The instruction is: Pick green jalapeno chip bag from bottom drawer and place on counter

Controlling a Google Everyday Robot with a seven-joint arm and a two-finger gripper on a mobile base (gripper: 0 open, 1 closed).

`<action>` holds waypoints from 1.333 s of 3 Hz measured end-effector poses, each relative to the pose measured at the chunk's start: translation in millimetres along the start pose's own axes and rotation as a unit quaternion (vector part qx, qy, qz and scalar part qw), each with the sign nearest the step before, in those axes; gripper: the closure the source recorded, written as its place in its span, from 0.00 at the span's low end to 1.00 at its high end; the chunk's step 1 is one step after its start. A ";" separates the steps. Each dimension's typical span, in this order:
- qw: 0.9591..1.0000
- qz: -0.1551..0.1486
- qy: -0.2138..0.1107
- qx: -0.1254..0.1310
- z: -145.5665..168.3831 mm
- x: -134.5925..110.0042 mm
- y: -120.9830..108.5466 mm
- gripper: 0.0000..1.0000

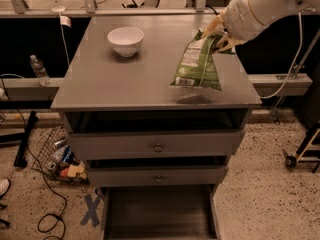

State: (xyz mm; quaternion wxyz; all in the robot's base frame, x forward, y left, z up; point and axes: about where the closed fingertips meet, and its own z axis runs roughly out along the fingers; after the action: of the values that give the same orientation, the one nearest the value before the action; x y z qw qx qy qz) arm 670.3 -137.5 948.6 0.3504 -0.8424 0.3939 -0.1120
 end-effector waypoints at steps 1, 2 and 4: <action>1.000 0.000 -0.002 -0.001 3.2 -0.9 0.3 0.07; 1.000 -0.001 -0.004 -0.002 5.3 -1.4 0.5 0.00; 0.999 0.046 0.002 0.014 -8.6 26.7 23.3 0.00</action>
Offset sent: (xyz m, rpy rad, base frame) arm 0.0006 0.0017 -0.0020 0.0004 0.0028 0.0029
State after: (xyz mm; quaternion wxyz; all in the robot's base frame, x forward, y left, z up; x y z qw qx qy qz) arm 670.4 -172.0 936.7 0.3662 -0.8182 0.4313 -0.1027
